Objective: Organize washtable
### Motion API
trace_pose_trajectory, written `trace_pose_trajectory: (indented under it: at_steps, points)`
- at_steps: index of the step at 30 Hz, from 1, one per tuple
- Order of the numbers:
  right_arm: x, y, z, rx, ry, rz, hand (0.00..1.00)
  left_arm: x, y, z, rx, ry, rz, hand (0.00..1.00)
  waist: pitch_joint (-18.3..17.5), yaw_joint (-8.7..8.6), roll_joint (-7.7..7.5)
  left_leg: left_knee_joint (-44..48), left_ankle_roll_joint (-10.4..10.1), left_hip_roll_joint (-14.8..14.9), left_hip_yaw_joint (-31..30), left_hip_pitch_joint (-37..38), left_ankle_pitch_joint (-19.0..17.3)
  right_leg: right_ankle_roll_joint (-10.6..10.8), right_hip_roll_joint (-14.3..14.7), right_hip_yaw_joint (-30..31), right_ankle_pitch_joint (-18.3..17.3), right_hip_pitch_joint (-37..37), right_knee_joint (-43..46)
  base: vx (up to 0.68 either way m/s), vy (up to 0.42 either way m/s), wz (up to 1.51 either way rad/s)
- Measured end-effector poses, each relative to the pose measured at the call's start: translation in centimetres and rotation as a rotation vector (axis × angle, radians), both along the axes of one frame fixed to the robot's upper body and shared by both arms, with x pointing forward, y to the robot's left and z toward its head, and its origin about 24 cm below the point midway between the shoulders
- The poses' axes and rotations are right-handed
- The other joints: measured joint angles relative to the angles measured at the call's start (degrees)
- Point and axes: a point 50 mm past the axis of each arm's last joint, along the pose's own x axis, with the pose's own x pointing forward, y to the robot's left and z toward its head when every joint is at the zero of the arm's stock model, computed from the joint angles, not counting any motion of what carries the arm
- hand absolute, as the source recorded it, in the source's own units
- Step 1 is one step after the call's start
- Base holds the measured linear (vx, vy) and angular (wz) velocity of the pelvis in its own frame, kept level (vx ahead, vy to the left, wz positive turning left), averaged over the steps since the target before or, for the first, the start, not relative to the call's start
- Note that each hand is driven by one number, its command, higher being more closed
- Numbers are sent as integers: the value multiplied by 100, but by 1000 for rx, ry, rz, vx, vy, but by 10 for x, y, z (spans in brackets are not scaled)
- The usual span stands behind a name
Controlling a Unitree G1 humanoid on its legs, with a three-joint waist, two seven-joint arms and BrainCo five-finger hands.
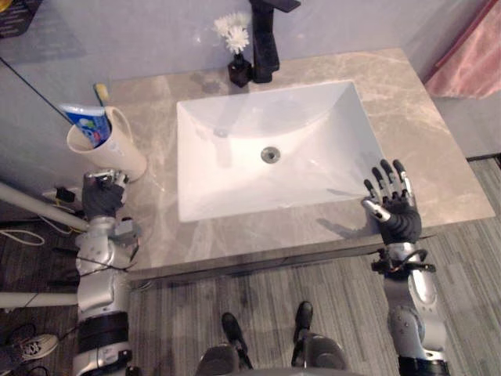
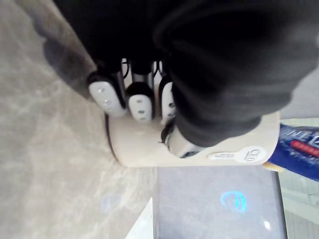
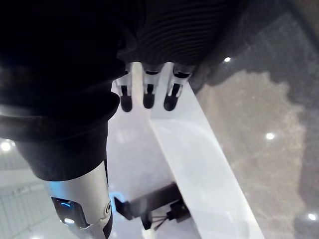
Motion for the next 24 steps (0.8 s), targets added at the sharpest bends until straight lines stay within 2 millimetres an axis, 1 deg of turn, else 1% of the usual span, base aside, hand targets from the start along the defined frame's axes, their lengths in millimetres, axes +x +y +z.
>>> trace_pose_trajectory:
  at_steps: [3,8,13,15,19,24]
  points:
    - [0,1,0,2,-1,3,0,1,3,2,13,6,2,100,0,-5,0,0,0,0,4,0,0,0,1,3,0,-3,0,0,0,0]
    - [-1,1,0,21,-3,8,0,8,7,9,23,0,9,100,1,-9,1,0,0,2,6,-9,0,-3,3,5,2,-13,0,0,0,0]
    - [-2,2,2,25,-13,13,0,13,9,22,36,-37,18,100,1,-6,2,0,0,1,36,-56,0,-11,6,33,9,-81,0,0,0,-2]
    - [-3,2,3,24,-19,17,0,15,11,24,28,-41,18,100,5,1,7,0,0,1,68,-71,0,-17,8,72,14,-116,2,4,-6,-8]
    - [-5,3,6,17,-39,27,0,23,11,29,17,-49,18,100,92,-10,8,0,0,2,78,-73,0,-19,10,85,15,-126,5,1,-3,-1]
    - [-5,4,8,14,-55,36,0,23,20,37,38,-55,28,100,104,-22,7,1,0,9,121,-121,1,-29,21,137,23,-200,11,5,-14,-5]
